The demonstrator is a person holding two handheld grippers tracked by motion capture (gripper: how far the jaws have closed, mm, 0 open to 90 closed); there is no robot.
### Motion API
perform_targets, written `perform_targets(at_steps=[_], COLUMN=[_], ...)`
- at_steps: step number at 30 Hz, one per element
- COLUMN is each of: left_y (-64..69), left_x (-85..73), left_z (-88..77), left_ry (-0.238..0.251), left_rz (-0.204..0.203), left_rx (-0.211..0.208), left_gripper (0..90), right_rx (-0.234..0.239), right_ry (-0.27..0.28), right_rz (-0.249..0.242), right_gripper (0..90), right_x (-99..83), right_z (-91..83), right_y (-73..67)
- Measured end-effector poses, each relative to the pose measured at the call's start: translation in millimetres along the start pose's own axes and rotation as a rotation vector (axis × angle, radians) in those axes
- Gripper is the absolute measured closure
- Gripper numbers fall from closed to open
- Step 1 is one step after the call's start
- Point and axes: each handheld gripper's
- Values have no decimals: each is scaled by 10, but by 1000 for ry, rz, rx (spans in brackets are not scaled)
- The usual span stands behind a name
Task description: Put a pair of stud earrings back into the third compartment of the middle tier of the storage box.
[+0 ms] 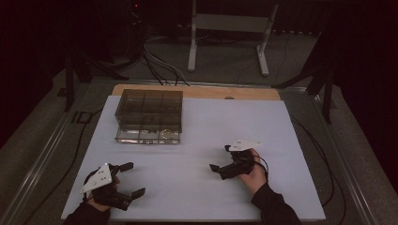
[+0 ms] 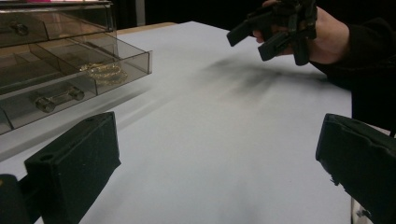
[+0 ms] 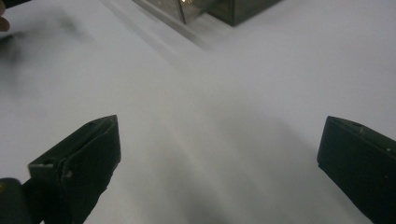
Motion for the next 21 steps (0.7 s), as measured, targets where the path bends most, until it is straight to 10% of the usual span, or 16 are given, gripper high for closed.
perform_targets(at_steps=[21], left_y=[-2], left_x=[0], left_z=[-6], left_ry=[6], left_rz=[-2], left_rx=[2], left_gripper=[6], right_rx=[-123], right_ry=[25], right_rz=[81], right_gripper=[0], right_x=[-511], right_z=[-589], right_y=[236])
Point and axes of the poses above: each handheld gripper's, and its own axes: z roughly forward along the jaws, x roughly out of its top, y roughly to its right, and after that the axes turned 11 degrees about z, right-handed
